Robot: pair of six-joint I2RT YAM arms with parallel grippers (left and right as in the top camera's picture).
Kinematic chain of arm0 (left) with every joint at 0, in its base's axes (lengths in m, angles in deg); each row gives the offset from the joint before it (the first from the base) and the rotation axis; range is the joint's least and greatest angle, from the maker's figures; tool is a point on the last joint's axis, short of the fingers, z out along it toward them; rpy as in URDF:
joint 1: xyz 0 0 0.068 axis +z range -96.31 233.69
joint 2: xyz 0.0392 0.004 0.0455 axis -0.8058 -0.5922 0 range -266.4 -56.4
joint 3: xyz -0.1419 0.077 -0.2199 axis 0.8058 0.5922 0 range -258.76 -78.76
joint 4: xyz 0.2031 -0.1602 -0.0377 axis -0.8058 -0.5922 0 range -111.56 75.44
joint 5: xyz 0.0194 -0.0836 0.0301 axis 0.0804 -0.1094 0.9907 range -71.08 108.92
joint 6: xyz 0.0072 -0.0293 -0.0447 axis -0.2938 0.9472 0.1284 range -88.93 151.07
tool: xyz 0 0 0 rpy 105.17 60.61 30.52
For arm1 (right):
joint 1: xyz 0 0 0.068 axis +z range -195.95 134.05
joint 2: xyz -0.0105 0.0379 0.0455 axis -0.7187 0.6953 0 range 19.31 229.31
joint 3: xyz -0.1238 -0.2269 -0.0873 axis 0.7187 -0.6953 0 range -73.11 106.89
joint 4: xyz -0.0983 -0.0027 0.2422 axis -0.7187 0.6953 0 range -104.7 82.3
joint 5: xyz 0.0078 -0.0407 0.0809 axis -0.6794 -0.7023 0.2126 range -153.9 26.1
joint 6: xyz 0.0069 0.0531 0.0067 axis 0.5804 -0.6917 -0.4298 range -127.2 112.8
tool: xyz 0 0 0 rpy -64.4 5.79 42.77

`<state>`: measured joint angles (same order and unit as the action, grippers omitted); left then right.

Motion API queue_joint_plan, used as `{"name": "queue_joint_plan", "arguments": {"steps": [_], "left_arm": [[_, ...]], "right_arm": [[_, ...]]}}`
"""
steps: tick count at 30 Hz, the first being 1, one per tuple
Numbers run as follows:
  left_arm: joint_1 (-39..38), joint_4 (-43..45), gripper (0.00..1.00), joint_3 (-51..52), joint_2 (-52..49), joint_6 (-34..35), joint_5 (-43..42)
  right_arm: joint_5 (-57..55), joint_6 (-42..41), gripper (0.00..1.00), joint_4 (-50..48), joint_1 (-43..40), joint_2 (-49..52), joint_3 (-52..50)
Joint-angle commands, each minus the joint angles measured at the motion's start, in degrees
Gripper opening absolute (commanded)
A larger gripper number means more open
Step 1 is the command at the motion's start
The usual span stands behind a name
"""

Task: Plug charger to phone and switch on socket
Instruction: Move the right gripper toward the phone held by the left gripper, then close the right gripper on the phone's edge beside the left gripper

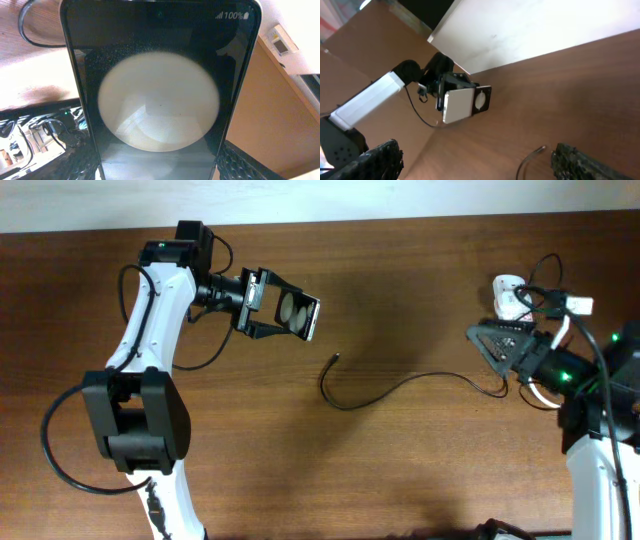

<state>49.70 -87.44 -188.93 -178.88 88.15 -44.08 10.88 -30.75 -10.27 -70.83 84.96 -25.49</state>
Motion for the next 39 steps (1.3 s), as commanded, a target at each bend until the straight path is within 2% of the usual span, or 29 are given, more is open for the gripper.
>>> {"name": "queue_joint_plan", "arguments": {"steps": [1,3,7,9,15,17,20,23,26,31,35,39], "left_arm": [[0.42,-0.09,0.00,-1.53,0.02,0.79,-0.61],[0.42,-0.09,0.00,-1.53,0.02,0.79,-0.61],[0.42,-0.09,0.00,-1.53,0.02,0.79,-0.46],[0.42,-0.09,0.00,-1.53,0.02,0.81,2.05],[0.39,-0.09,0.00,-1.53,0.02,3.76,9.68],[0.39,-0.09,0.00,-1.53,0.02,5.07,13.53],[0.35,-0.07,0.00,-1.53,0.02,6.67,17.79],[0.28,-0.09,0.00,-1.53,0.02,8.17,21.70],[0.28,-0.07,0.00,-1.53,0.02,9.35,23.52],[-0.31,-0.09,0.00,-1.53,0.02,9.35,28.30],[-0.76,-0.09,0.00,-1.53,0.02,9.35,31.28],[-1.07,-0.11,0.00,-1.53,0.02,9.33,31.63]], "right_arm": [[-4.44,1.01,0.99,1.40,3.39,-0.02,3.06],[-7.28,4.37,0.99,5.79,5.09,-0.02,3.74],[-22.47,16.83,0.99,26.93,9.86,-0.02,8.61],[-29.75,19.19,0.99,34.42,12.70,-0.02,11.67],[-31.54,18.78,0.99,36.26,16.37,0.04,12.83],[-30.64,13.31,0.99,36.04,16.37,0.35,12.81],[-28.89,12.68,1.00,35.23,18.29,3.10,12.79],[-28.94,9.68,0.87,32.46,22.93,7.76,12.79],[-28.92,0.90,0.83,25.66,28.06,13.70,12.79],[-28.79,-10.47,0.82,12.22,36.50,24.30,12.79],[-28.15,-17.35,0.82,-2.21,43.71,30.32,12.79],[-32.89,-23.56,0.82,-9.31,48.41,34.29,12.79]]}}
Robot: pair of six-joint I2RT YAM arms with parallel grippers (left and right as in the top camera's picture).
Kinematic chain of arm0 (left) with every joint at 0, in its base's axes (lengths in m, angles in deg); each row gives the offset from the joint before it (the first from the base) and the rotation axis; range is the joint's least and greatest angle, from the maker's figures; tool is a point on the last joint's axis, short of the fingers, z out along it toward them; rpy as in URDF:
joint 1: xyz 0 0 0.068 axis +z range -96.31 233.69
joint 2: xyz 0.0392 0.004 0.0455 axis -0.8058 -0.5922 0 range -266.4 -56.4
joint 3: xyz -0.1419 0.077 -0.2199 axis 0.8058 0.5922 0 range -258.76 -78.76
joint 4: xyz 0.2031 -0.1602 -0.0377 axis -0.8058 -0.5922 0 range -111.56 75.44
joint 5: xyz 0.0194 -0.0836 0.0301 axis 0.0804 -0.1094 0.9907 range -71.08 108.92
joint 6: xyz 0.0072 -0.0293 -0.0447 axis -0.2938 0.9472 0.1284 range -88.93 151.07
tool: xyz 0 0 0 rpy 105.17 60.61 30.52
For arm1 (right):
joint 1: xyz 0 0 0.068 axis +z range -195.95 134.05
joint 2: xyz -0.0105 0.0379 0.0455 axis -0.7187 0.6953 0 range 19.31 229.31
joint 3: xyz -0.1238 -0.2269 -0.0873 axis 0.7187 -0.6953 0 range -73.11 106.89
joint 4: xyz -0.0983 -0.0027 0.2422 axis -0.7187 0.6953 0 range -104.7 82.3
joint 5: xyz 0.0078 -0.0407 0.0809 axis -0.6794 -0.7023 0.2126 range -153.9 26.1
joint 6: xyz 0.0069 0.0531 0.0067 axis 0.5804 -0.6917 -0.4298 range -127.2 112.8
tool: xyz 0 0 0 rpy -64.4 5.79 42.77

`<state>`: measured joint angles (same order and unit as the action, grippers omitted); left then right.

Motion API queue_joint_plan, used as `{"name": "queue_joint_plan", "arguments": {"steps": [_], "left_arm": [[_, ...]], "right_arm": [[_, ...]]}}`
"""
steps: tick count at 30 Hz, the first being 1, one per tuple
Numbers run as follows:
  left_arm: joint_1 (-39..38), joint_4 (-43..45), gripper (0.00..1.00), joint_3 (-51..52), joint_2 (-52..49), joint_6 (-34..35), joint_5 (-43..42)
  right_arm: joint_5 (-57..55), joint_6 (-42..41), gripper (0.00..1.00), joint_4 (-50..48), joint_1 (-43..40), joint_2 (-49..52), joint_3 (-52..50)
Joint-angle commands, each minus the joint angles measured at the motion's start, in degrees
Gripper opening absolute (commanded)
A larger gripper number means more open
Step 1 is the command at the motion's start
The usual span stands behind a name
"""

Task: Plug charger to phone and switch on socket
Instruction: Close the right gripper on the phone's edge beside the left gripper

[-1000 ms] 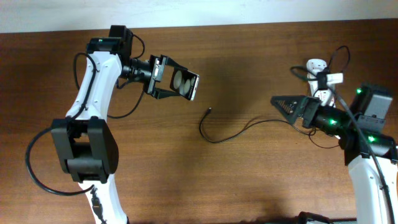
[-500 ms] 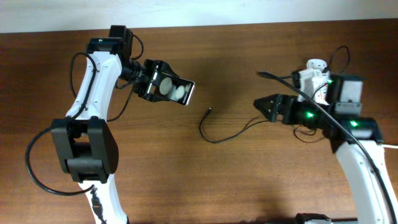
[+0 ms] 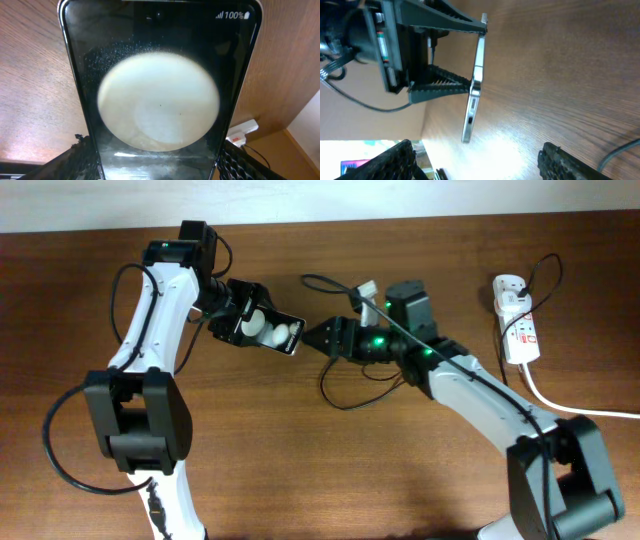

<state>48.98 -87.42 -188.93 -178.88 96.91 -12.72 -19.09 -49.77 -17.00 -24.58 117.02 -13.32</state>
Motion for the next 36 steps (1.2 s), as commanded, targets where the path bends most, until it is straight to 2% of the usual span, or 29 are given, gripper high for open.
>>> {"name": "queue_joint_plan", "arguments": {"steps": [1,6,10,14,18,33,36], "left_arm": [[-0.57,-0.13,0.00,-1.51,0.02,0.57,1.31],[-1.70,-0.28,0.00,-1.53,0.02,0.57,4.07],[-2.40,-0.31,0.00,-1.53,0.02,0.57,4.07],[-2.45,-0.35,0.00,-1.51,0.02,0.57,3.52],[-2.45,-0.92,0.00,-1.51,0.02,0.57,3.39],[-4.31,-2.27,0.00,-1.53,0.02,0.57,3.41],[-4.42,-2.25,0.00,-1.53,0.02,0.57,3.41]], "right_arm": [[-5.53,-6.32,0.82,-3.91,3.67,3.04,0.61],[-14.29,-11.78,0.79,-7.50,7.69,3.39,0.61],[-18.16,-12.63,0.74,-7.85,9.27,4.39,0.61],[-18.05,-13.70,0.73,-10.43,9.51,6.80,0.63],[-16.37,-14.12,0.69,-18.14,9.84,9.51,0.66],[-17.00,-17.94,0.65,-21.14,11.37,9.51,0.68],[-16.81,-17.97,0.61,-21.14,11.37,9.51,0.68]]}}
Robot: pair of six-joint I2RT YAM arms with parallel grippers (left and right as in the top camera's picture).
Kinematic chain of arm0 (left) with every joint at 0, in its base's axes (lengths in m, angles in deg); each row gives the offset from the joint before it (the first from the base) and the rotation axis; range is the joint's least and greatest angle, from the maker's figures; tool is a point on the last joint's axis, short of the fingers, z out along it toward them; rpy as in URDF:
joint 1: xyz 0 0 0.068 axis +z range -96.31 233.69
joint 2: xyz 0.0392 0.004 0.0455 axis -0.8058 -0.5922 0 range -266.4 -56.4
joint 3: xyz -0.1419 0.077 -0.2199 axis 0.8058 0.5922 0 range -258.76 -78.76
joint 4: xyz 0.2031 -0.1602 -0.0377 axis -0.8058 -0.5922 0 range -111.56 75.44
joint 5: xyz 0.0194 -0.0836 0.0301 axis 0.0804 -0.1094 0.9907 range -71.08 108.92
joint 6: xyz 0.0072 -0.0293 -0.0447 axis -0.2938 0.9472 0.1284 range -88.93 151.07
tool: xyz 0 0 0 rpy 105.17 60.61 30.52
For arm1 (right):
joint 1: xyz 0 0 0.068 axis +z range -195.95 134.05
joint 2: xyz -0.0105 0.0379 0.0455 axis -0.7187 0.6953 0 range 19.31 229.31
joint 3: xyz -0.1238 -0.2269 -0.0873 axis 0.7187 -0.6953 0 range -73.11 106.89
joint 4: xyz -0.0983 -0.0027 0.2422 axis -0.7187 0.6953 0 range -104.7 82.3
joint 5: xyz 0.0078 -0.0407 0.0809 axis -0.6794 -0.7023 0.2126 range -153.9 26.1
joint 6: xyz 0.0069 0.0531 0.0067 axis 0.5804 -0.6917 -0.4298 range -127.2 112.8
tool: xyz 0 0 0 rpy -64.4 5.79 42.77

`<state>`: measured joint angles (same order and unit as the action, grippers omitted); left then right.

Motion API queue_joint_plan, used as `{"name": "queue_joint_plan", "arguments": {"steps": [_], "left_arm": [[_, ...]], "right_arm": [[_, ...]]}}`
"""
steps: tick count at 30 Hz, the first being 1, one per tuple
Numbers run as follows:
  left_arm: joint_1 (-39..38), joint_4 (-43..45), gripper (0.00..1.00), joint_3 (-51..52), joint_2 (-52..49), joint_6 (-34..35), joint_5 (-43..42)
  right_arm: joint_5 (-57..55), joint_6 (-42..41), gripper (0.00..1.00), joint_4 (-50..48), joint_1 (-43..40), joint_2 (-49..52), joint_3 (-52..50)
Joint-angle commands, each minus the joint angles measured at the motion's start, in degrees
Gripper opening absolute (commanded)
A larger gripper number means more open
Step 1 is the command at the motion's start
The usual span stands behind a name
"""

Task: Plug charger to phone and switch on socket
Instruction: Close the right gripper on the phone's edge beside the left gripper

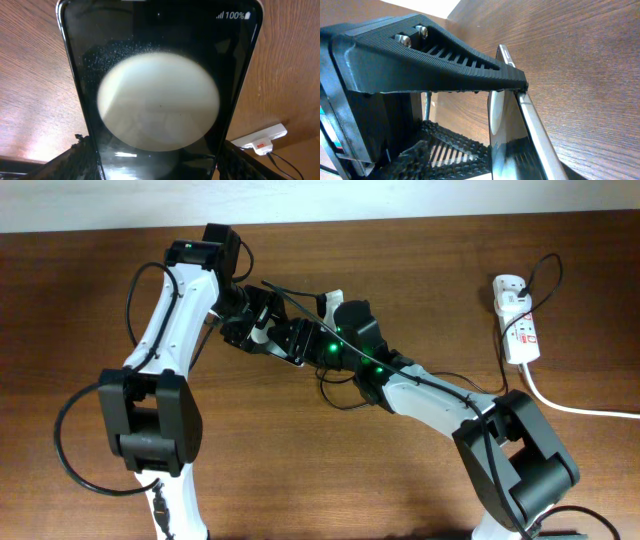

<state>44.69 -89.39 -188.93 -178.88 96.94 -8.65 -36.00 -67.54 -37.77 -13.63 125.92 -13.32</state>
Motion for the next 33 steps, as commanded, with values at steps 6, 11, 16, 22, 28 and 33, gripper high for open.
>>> {"name": "queue_joint_plan", "arguments": {"steps": [6,11,16,22,28,33], "left_arm": [[-0.13,-0.24,0.00,-1.53,0.02,0.57,-0.66],[-0.13,-0.24,0.00,-1.51,0.02,0.57,-0.66],[-0.13,-0.26,0.00,-1.51,0.02,0.57,-0.66],[-0.13,-0.26,0.00,-1.51,0.02,0.57,-0.66],[-0.13,-0.28,0.00,-1.53,0.02,0.55,-0.66],[-0.13,-0.28,0.00,-1.51,0.02,0.55,-0.63]], "right_arm": [[0.57,-0.17,0.59,-0.11,0.42,0.61,0.66],[0.74,-0.20,0.55,-0.15,0.42,0.61,0.66],[1.36,-0.15,0.51,1.01,0.42,0.61,0.66],[1.14,-0.15,0.45,1.77,0.39,0.61,0.66],[-0.35,0.00,0.32,3.56,0.39,0.61,0.66],[-0.33,-0.02,0.25,2.99,0.39,0.61,0.66]]}}
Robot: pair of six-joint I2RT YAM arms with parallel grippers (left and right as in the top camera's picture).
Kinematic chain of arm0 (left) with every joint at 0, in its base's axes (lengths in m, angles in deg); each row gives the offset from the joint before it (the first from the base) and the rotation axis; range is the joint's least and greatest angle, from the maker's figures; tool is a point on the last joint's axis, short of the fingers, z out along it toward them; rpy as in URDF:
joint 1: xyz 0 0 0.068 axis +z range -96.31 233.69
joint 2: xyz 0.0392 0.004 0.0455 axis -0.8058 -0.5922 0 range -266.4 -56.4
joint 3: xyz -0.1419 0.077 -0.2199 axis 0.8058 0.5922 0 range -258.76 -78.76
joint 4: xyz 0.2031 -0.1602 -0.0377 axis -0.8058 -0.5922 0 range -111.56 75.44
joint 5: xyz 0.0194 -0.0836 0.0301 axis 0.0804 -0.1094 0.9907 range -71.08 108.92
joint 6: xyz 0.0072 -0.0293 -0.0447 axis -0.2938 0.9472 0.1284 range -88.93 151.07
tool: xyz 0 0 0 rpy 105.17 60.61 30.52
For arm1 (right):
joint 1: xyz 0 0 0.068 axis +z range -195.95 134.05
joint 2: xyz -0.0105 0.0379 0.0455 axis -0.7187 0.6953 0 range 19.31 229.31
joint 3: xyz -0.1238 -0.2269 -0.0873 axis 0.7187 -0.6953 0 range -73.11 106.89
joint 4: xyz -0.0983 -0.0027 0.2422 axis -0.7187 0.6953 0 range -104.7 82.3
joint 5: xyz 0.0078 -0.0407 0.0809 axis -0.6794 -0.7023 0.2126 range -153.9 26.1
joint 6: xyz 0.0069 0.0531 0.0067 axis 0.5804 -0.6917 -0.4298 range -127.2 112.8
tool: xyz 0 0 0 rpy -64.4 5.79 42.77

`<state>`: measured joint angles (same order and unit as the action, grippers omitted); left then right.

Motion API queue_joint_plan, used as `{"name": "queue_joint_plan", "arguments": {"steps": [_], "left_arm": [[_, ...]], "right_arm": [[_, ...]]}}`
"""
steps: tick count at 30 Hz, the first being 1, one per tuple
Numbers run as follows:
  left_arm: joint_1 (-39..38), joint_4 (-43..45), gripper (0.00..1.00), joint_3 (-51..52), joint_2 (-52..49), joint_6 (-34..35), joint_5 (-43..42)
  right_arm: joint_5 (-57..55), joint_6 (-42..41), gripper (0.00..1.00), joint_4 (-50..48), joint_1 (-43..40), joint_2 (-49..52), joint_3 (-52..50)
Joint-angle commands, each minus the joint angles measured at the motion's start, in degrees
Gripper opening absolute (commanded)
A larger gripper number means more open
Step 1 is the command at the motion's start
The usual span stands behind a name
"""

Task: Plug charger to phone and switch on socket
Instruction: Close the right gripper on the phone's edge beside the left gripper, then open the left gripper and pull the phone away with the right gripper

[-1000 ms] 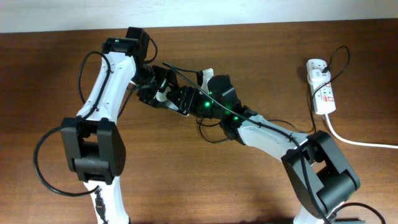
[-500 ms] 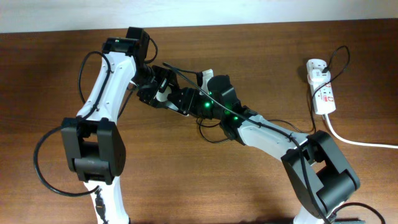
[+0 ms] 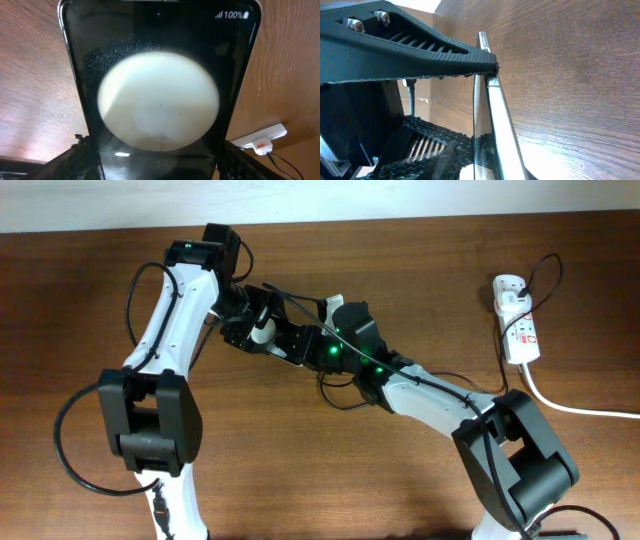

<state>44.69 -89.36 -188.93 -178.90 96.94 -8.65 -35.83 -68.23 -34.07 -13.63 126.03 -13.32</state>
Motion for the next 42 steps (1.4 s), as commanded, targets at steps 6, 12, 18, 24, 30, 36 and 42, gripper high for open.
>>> {"name": "queue_joint_plan", "arguments": {"steps": [6,12,18,24,30,36,42], "left_arm": [[-0.13,-0.31,0.00,-1.51,0.04,0.55,-0.66],[-0.13,-0.33,0.00,-1.51,0.04,0.55,-0.63],[-0.11,-0.33,0.00,-1.51,0.04,0.55,-0.63],[-0.13,-0.31,0.20,-1.53,0.04,0.52,-0.63],[-0.13,-0.31,0.64,-1.53,0.04,0.52,-0.63],[-0.11,-0.31,0.95,-1.51,0.04,0.52,-0.61],[-0.11,-0.28,0.99,-1.53,0.04,0.52,-0.42]], "right_arm": [[-0.26,0.46,0.24,-2.73,0.42,0.50,0.66],[0.74,-1.25,0.04,-5.20,0.28,0.50,0.66],[3.41,-3.17,0.04,-10.47,0.28,0.50,0.66],[3.48,-4.00,0.04,-10.49,0.24,0.48,0.66],[4.74,-4.00,0.04,-11.50,-0.63,0.48,0.66],[4.92,-4.00,0.04,-11.50,-0.61,0.48,0.66],[4.90,-4.02,0.04,-10.88,-0.63,0.48,0.66]]}}
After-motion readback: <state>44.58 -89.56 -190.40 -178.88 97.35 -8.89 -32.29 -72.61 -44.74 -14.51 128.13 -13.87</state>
